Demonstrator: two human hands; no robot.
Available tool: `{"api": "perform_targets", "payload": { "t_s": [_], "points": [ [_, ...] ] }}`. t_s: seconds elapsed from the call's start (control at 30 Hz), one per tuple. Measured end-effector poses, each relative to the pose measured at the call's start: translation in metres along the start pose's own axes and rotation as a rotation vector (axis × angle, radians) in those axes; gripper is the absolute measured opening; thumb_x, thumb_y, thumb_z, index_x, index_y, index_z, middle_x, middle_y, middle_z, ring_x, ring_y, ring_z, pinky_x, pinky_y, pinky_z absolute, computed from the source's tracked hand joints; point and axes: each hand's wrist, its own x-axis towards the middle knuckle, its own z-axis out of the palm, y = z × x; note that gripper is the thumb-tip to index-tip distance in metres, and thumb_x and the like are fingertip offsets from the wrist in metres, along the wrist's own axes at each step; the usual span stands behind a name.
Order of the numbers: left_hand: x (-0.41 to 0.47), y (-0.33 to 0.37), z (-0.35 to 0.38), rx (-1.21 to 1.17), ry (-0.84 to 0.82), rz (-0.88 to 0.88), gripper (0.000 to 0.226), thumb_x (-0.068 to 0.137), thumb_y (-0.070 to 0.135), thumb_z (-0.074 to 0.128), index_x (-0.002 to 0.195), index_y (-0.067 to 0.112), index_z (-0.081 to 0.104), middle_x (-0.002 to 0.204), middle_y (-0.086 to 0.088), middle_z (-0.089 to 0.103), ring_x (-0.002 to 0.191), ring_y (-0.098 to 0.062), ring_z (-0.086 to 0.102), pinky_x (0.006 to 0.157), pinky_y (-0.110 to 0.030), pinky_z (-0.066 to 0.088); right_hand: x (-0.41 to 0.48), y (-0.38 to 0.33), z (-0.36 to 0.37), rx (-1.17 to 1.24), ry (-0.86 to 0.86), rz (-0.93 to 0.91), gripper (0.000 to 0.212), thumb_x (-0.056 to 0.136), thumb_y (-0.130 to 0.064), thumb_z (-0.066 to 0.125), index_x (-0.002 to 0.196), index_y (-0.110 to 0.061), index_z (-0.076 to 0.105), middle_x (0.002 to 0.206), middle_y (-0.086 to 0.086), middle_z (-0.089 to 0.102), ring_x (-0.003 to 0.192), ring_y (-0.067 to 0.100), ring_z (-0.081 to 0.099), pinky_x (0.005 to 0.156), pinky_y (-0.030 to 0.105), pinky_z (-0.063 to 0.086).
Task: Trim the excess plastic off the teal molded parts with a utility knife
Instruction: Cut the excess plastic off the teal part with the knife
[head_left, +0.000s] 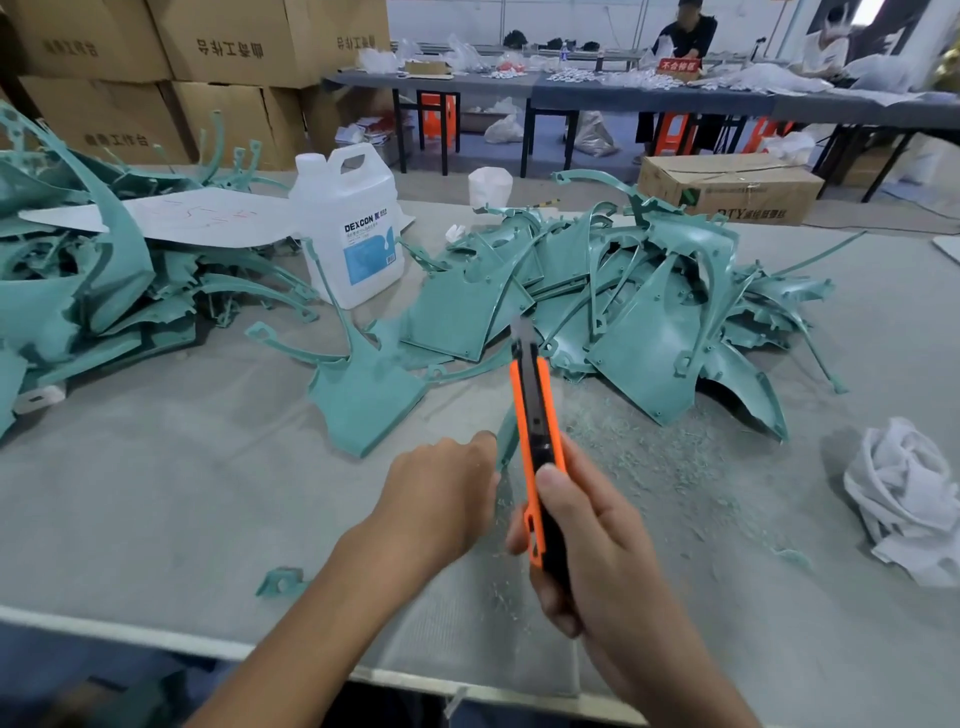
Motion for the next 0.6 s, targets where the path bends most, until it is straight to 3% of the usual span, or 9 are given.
{"api": "perform_targets", "payload": {
  "t_s": [0.1, 0.2, 0.3, 0.47, 0.6],
  "points": [
    [0.0, -0.001, 0.0, -0.007, 0.01, -0.003, 0.018, 0.102, 0.036, 0.041, 0.104, 0.019, 0.044, 0.091, -0.009, 0.064, 0.074, -0.033, 0.053, 0.064, -0.036, 0.036, 0.004, -0.006, -0.009, -0.005, 0.061, -0.041, 0.03, 0.095, -0.049, 0.048, 0.123, -0.053, 0.059, 0.074, 0.007, 0.065, 0.038, 0.013, 0.04, 0.038, 0.017, 0.029],
    [-0.002, -0.004, -0.001, -0.06, 0.02, 0.005, 0.018, 0.101, 0.035, 0.041, 0.093, 0.02, 0.035, 0.092, -0.01, 0.064, 0.082, -0.035, 0.06, 0.064, -0.035, 0.036, 0.003, 0.019, -0.015, -0.026, 0.255, 0.133, 0.029, 0.106, -0.028, 0.04, 0.113, -0.042, 0.065, 0.067, 0.007, 0.063, 0.036, 0.013, 0.034, 0.036, 0.014, 0.024],
    [-0.002, -0.004, -0.001, -0.062, 0.023, 0.017, 0.018, 0.102, 0.034, 0.042, 0.093, 0.021, 0.032, 0.092, -0.01, 0.064, 0.08, -0.033, 0.059, 0.063, -0.035, 0.035, 0.0, 0.037, -0.013, -0.042, 0.232, 0.241, 0.027, 0.106, -0.022, 0.042, 0.115, -0.031, 0.065, 0.063, 0.009, 0.06, 0.037, 0.013, 0.033, 0.036, 0.014, 0.022],
    [-0.002, -0.003, 0.0, -0.039, 0.012, -0.026, 0.016, 0.1, 0.034, 0.042, 0.091, 0.021, 0.037, 0.095, -0.011, 0.065, 0.085, -0.035, 0.06, 0.064, -0.035, 0.034, -0.001, 0.007, -0.019, -0.106, 0.078, -0.022, 0.035, 0.096, -0.038, 0.046, 0.123, -0.053, 0.062, 0.064, 0.007, 0.06, 0.04, 0.011, 0.036, 0.037, 0.016, 0.028],
    [-0.001, -0.004, -0.002, -0.071, 0.013, -0.03, 0.022, 0.101, 0.037, 0.041, 0.086, 0.021, 0.039, 0.097, -0.009, 0.065, 0.09, -0.034, 0.061, 0.066, -0.034, 0.034, 0.001, 0.008, -0.041, -0.534, 0.234, -0.127, 0.037, 0.1, -0.029, 0.043, 0.118, -0.058, 0.056, 0.07, 0.002, 0.063, 0.05, 0.007, 0.049, 0.051, 0.026, 0.042]
  ]
}}
